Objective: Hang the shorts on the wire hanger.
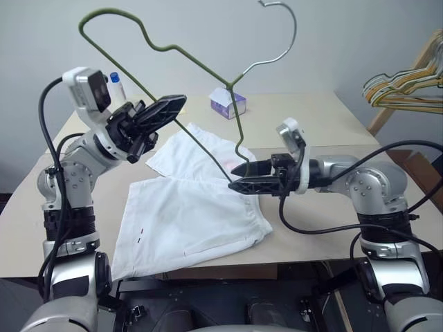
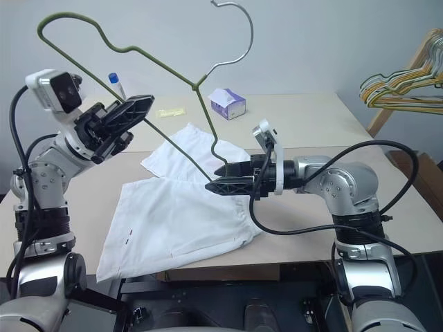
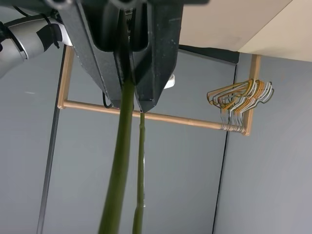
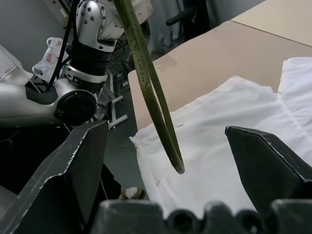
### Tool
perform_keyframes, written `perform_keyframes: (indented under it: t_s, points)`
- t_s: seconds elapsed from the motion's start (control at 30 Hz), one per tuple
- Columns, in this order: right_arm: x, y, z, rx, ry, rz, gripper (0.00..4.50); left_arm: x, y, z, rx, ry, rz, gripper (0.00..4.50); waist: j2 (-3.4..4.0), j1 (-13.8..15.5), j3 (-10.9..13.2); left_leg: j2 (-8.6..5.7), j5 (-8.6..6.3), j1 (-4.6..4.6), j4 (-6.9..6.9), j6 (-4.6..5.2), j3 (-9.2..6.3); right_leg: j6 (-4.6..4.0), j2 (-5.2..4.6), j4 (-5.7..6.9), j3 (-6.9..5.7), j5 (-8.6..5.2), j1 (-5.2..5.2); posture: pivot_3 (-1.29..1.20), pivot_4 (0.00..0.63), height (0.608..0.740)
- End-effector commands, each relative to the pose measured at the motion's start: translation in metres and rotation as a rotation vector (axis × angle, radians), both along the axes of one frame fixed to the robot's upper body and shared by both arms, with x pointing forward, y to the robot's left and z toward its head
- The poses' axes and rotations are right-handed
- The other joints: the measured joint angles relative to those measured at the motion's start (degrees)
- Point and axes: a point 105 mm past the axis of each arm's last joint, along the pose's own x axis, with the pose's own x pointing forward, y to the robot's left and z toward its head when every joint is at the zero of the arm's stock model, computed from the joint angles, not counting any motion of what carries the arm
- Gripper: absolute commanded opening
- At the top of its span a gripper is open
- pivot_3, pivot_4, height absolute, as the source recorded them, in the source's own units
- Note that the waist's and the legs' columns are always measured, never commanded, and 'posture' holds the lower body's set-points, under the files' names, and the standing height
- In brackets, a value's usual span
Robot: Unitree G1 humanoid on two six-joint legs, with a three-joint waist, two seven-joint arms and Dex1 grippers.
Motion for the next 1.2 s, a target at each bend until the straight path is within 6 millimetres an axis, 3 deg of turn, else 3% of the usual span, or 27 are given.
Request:
perform_keyframes:
  t_s: [0.03,0.17,0.23,0.63,0.93,1.2]
  points:
    - [-0.002,0.005,0.013,-0.001,-0.068,0.022,4.46,-0.003,0.0,0.008,-0.013,-0.054,0.015,0.0,0.0,0.0,0.0,0.0,0.0,0.0,0.0,0.0,0.0,0.0,0.0,0.01,0.0,0.0,0.0,-0.05,0.0,0.74]
    - [-0.001,0.007,0.011,-0.01,-0.065,0.025,4.46,-0.004,-0.001,0.007,-0.026,-0.053,0.012,0.0,0.0,-0.2,0.0,0.0,0.0,0.02,0.0,0.0,0.01,0.0,0.01,0.03,0.01,0.0,0.0,-0.05,0.0,0.74]
    - [0.0,0.007,0.011,-0.008,-0.06,0.02,4.06,-0.004,-0.002,0.005,-0.023,-0.053,0.009,0.0,0.0,-0.2,0.0,0.0,0.0,0.02,0.0,0.0,0.0,0.0,0.01,0.03,0.01,0.0,-0.01,-0.05,0.0,0.74]
    - [0.004,0.003,0.012,-0.018,-0.061,-0.007,0.02,-0.002,-0.004,0.003,-0.026,-0.041,0.015,0.0,0.0,-0.1,0.0,0.0,0.0,0.01,0.01,0.0,0.0,0.0,0.0,0.03,0.01,0.0,-0.01,-0.05,0.0,0.74]
    - [0.006,0.007,0.008,-0.031,-0.072,-0.021,0.02,0.005,-0.008,-0.007,-0.013,-0.052,0.084,0.0,0.0,-0.1,0.0,0.0,0.0,0.02,0.01,0.0,0.01,0.0,0.01,0.03,0.01,0.0,0.0,-0.05,0.0,0.74]
    - [0.006,0.003,0.02,0.05,-0.067,-0.032,0.0,0.014,-0.014,-0.033,0.132,0.046,0.114,2.52,0.0,-0.1,0.0,0.0,0.0,0.01,0.01,0.0,0.01,0.0,0.01,0.03,0.01,0.0,-0.01,-0.06,0.0,0.74]
